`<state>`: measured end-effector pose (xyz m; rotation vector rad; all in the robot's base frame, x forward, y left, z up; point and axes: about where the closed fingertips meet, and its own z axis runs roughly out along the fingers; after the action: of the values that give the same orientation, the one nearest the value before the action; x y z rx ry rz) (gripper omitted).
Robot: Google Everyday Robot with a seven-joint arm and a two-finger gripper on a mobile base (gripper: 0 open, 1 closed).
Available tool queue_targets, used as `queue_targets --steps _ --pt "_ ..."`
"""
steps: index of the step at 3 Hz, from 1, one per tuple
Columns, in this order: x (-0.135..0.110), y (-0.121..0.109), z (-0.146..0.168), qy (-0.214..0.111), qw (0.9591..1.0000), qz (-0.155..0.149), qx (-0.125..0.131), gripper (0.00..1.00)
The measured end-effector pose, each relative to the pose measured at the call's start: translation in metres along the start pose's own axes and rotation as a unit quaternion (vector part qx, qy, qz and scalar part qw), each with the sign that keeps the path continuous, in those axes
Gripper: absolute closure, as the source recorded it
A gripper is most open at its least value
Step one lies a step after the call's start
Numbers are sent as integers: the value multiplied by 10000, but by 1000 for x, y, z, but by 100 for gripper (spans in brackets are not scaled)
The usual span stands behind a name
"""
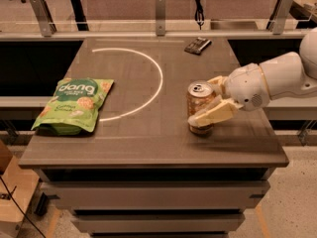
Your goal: Knock orange can over
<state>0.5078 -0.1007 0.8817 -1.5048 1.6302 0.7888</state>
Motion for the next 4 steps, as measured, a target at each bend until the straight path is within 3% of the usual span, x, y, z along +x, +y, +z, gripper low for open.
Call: queue_targets --steps 1,2,3,4 --pt "-11 -10 -10 546 9984 -109 77 87" --pt "-18 -18 -19 1480 9886 -236 171 100" --pt "-20 -15 -12 2546 9663 -366 114 82" --pt "-1 -8 -3 3582 9327 -426 -49 59"
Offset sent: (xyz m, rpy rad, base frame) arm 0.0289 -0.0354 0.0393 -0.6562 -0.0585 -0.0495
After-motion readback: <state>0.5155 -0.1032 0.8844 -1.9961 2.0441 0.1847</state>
